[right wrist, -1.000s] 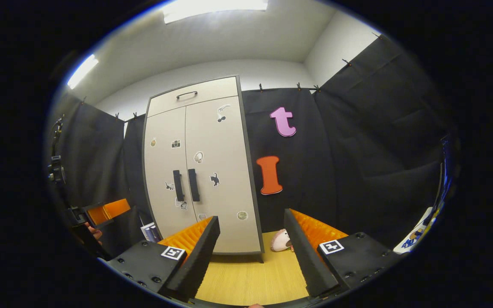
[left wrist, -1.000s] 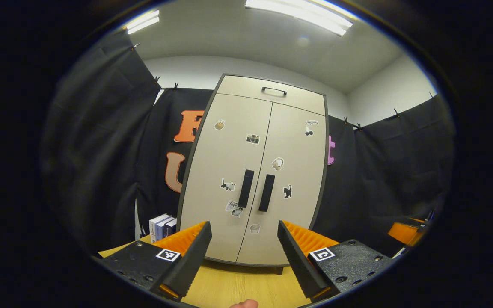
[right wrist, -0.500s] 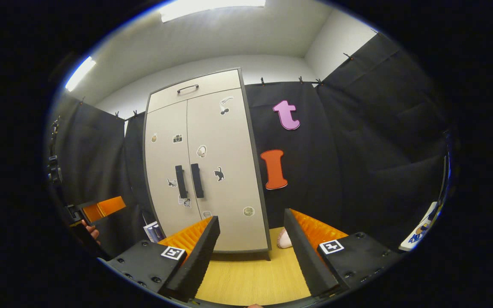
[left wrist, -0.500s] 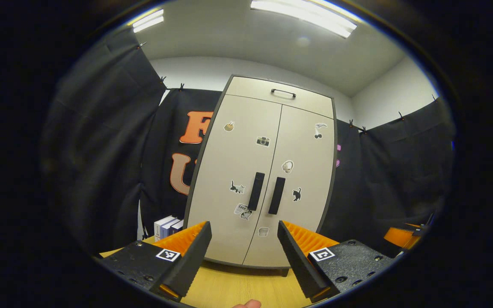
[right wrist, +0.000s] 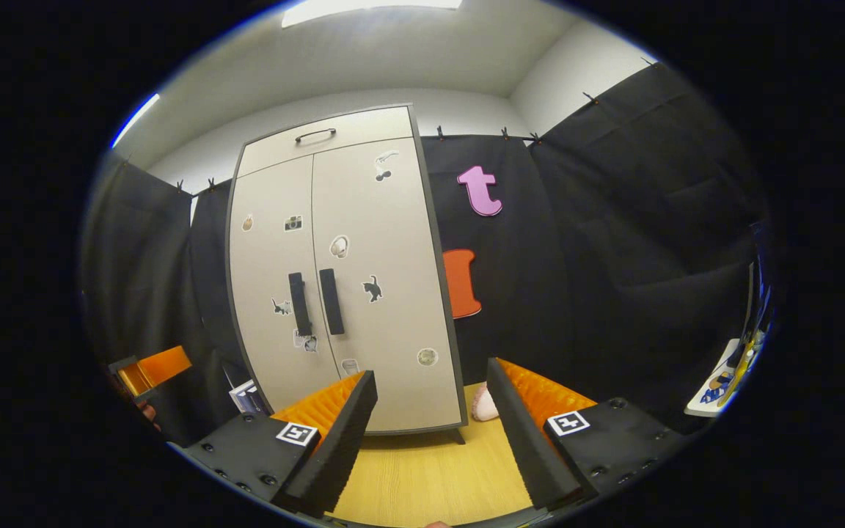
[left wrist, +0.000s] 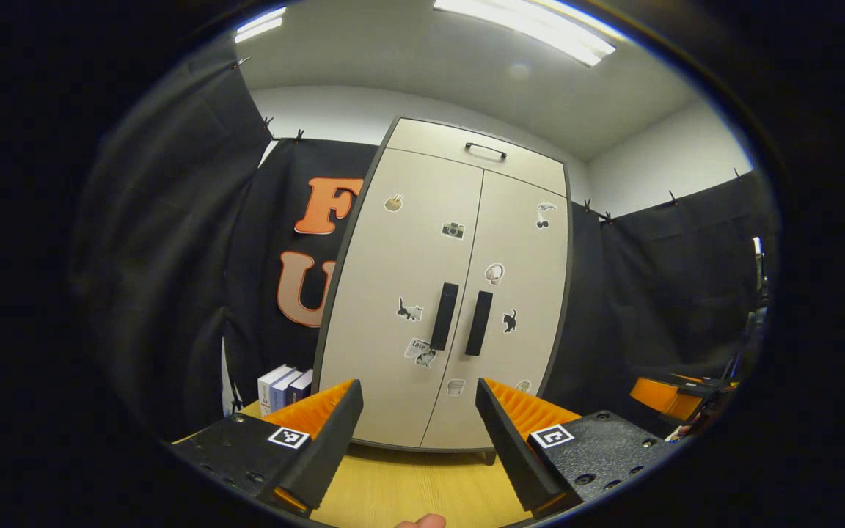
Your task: Open the right door of the double-door shoe cabinet with the right hand, and open the left door with the left hand.
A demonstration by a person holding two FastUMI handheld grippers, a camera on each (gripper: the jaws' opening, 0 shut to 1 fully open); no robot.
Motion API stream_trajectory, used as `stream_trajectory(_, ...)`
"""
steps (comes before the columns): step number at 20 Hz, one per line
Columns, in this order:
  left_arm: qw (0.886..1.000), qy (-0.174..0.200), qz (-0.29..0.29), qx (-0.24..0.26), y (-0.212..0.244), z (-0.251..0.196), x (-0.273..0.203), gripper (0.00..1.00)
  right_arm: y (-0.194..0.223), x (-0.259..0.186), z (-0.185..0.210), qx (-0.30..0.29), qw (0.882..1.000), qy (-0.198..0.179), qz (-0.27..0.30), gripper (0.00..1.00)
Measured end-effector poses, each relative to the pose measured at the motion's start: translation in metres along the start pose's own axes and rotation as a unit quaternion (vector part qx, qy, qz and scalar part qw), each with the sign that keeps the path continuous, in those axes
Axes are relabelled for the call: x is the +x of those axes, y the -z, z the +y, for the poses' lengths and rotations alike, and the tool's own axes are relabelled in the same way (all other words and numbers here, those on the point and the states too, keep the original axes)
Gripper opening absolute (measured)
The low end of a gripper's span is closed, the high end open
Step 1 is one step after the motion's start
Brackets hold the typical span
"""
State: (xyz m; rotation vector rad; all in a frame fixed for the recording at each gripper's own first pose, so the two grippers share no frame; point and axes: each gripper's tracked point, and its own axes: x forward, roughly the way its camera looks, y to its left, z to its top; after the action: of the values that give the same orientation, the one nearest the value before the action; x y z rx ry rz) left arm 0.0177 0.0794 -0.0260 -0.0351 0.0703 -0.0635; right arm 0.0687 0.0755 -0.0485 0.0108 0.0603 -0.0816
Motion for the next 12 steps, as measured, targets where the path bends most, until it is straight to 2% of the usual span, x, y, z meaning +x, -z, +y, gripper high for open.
stream_trajectory(1, 1.0, 0.0, 0.003, -0.009, 0.002, 0.008, 0.0, 0.94, -0.002, 0.008, 0.011, -0.007, 1.0, -0.008, -0.002, 0.98)
stream_trajectory(2, 1.0, -0.003, 0.004, -0.012, 0.003, 0.016, 0.0, 0.95, -0.005, 0.016, 0.02, -0.014, 1.0, -0.015, -0.003, 0.89)
stream_trajectory(3, 1.0, -0.012, 0.001, -0.01, 0.003, 0.027, -0.001, 0.94, -0.007, 0.025, 0.026, -0.02, 1.0, -0.018, -0.003, 0.88)
stream_trajectory(4, 1.0, -0.025, -0.008, -0.008, 0.0, 0.037, -0.001, 0.95, -0.01, 0.035, 0.032, -0.019, 0.999, -0.025, -0.006, 0.89)
stream_trajectory(5, 0.999, -0.037, -0.018, -0.006, -0.003, 0.046, -0.002, 0.95, -0.011, 0.047, 0.039, -0.013, 0.999, -0.033, -0.006, 0.98)
stream_trajectory(8, 0.997, -0.069, -0.028, 0.01, -0.002, 0.06, -0.003, 0.95, -0.009, 0.091, 0.039, -0.001, 0.999, -0.045, -0.004, 0.98)
stream_trajectory(12, 0.992, -0.112, -0.046, 0.035, -0.003, 0.062, -0.003, 0.95, -0.001, 0.157, 0.039, -0.037, 0.997, -0.062, -0.001, 0.98)
